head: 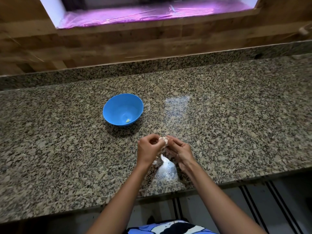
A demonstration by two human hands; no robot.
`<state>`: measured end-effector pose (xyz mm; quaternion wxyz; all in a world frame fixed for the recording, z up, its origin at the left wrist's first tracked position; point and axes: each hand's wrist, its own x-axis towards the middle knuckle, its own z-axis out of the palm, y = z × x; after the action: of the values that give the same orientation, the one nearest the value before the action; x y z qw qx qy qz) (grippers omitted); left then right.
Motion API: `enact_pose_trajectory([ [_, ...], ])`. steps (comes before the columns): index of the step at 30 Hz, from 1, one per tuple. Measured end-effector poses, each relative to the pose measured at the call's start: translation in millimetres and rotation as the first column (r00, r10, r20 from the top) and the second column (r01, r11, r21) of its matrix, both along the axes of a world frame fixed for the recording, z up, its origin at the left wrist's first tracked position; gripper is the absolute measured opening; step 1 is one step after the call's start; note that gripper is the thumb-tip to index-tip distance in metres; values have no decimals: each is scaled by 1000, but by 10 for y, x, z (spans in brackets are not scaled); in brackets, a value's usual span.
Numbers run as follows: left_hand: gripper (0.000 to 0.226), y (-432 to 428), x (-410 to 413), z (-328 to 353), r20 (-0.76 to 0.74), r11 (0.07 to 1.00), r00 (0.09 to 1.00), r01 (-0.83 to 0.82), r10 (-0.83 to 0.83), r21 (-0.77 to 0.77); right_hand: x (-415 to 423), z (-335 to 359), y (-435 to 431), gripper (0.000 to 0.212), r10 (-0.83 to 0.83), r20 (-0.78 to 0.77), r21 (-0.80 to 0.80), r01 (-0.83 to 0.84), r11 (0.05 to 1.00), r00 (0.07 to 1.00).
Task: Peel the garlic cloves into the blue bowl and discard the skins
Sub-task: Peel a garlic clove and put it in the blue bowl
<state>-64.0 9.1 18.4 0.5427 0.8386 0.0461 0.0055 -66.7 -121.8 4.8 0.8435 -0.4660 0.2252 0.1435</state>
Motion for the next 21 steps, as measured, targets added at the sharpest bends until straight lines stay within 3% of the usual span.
enact_pose_trajectory([
  [2,3,118,0,-31,-109,983,989,-119,103,-142,39,-47,-82,38,71,98,-335,-34,941,993],
  [4,5,272,5,-134,-97,993,991,-84,91,77,72,-96,-180,43,244,160,-725,-54,687,956],
  [5,8,343,-6,-164,-80,967,996,-23,45,255,82,-117,-221,41,307,158,-823,-47,565,938],
  [6,11,395,-10,-201,-58,920,998,31,-9,391,83,-129,-252,36,348,156,-872,-36,488,925],
  [8,17,455,-22,-278,-36,839,993,111,-108,532,88,-180,-301,30,380,167,-902,-15,431,910],
  [11,20,428,-60,-274,-63,803,984,172,-166,571,95,-218,-325,35,408,162,-912,-21,410,899],
  [13,17,405,-39,-261,-75,834,988,155,-135,530,79,-256,-322,54,473,92,-956,-55,288,876],
  [15,11,403,23,-216,-179,915,983,112,-44,387,-4,-240,-268,65,489,139,-985,68,160,861],
  [17,5,416,101,-165,-381,994,924,64,-25,89,-143,-189,-142,51,483,304,-950,222,220,821],
  [18,5,426,125,-141,-465,999,884,43,-52,-30,-218,-164,-64,42,497,328,-937,210,280,803],
  [19,7,436,138,-108,-524,995,848,45,-87,-92,-279,-151,7,34,530,292,-939,131,319,796],
  [21,11,453,169,-64,-594,989,794,64,-134,-137,-339,-174,110,24,590,105,-960,-74,271,800],
])
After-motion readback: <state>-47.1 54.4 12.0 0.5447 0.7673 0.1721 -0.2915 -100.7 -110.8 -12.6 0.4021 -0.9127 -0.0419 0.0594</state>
